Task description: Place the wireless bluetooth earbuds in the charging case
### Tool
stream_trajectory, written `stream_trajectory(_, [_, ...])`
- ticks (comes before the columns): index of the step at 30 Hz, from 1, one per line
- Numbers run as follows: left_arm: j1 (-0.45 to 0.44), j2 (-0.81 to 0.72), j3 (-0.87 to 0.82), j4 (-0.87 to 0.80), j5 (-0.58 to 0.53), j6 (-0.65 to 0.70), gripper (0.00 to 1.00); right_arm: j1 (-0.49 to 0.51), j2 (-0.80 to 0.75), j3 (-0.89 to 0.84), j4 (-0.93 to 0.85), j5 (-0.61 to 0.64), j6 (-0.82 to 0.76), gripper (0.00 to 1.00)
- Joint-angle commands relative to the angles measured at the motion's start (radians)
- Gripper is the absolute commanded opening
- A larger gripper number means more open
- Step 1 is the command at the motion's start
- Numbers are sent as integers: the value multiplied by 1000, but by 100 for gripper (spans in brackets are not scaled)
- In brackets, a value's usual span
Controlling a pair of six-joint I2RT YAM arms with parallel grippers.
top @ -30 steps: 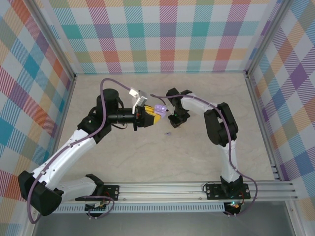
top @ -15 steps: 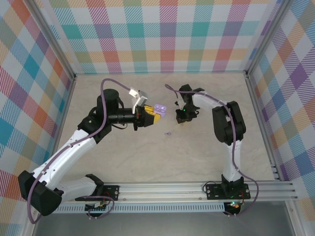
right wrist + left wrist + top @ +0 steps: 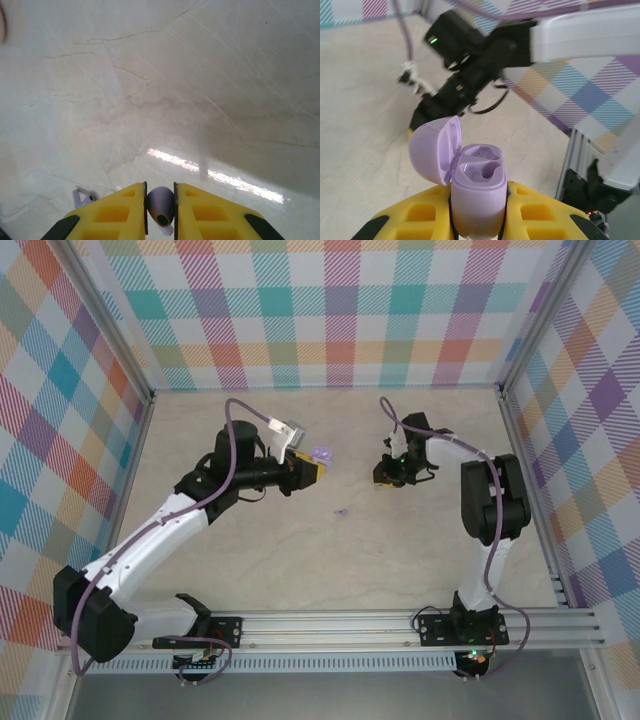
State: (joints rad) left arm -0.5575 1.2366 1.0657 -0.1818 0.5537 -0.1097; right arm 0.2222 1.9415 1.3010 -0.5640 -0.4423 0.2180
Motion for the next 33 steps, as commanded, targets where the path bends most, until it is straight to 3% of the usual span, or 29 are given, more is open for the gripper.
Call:
stream_trajectory(1, [8, 35, -32, 17, -71, -75, 11, -25, -68, -55, 114, -133, 58, 18])
stream_trajectory(7, [8, 95, -69, 80, -101, -133, 11, -68, -198, -164, 258, -263, 133, 18])
stream_trajectory(16, [10, 174, -129, 258, -25, -202, 10, -73, -430, -269, 453, -378, 262, 18])
stream_trajectory(26, [8, 205, -175, 541, 119, -294, 10, -62, -647, -335, 615, -408, 369, 19])
stream_trajectory(33, [-5, 166, -181, 634, 163, -266, 10, -14, -772, -323, 657, -377, 384, 21])
